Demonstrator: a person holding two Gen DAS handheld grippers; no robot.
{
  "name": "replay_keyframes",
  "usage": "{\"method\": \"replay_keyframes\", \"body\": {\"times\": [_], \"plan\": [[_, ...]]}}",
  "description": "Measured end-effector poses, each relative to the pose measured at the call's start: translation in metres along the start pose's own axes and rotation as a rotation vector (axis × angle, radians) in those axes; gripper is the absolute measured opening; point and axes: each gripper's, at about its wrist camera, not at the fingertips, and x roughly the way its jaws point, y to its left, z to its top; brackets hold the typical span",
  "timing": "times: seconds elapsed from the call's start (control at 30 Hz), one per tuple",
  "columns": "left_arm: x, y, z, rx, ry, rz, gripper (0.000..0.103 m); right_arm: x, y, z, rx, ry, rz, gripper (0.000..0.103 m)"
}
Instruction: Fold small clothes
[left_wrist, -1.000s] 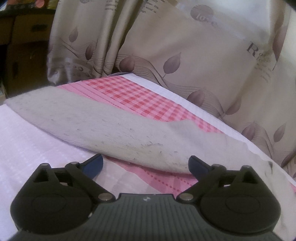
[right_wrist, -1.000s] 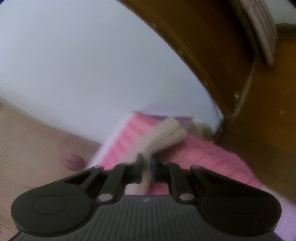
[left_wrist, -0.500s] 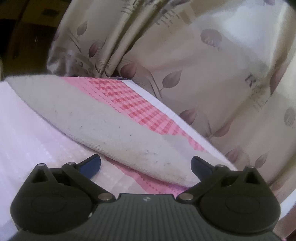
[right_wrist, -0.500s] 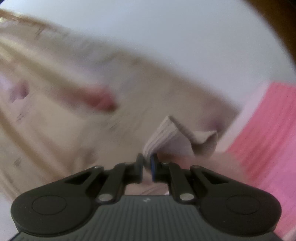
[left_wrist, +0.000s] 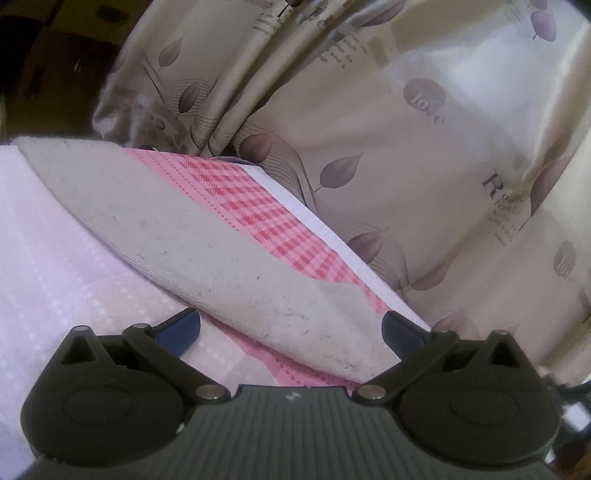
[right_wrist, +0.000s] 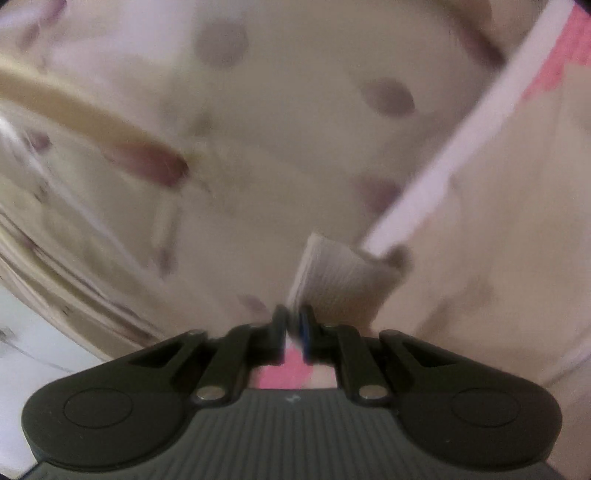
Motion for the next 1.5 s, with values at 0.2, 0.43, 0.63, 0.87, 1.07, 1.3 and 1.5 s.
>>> {"method": "replay_keyframes", "body": {"times": [0.2,0.43,0.63,0.87,1.07,1.3,1.5], "plan": [[0.0,0.001,0.001,-0.009,-0.002,-0.009,0.103,0.039,0.016,-0.052,-0.196,0.116,-0.133,0.008],[0.0,0.001,0.001,-0.012,-0.004,-0.011,0.103,0.06,0.043,-0.112,-0.612,0.294,-0.199,0.025],[0.0,0.002,0.001,-0.009,-0.003,-0.01,0.103,0.023,0.055,-0.134,-0.755,0.33,-0.114,0.069],[-0.001,0.002,0.001,-0.008,-0.003,-0.008,0.103,-0.022,0.041,-0.122,-0.696,0.271,-0.105,0.07],[-0.001,0.001,0.001,-0.01,-0.007,-0.001,0.103,0.032,0.068,-0.106,-0.783,0.221,-0.206,0.031],[0.0,0.0,0.001,-0.01,-0.008,0.001,0.103,0.091,0.086,-0.122,-0.929,0.318,-0.292,0.072],[0.0,0.001,0.001,-0.014,-0.01,-0.002,0.103,0.102,0.067,-0.125,-0.929,0.322,-0.382,0.011]]}}
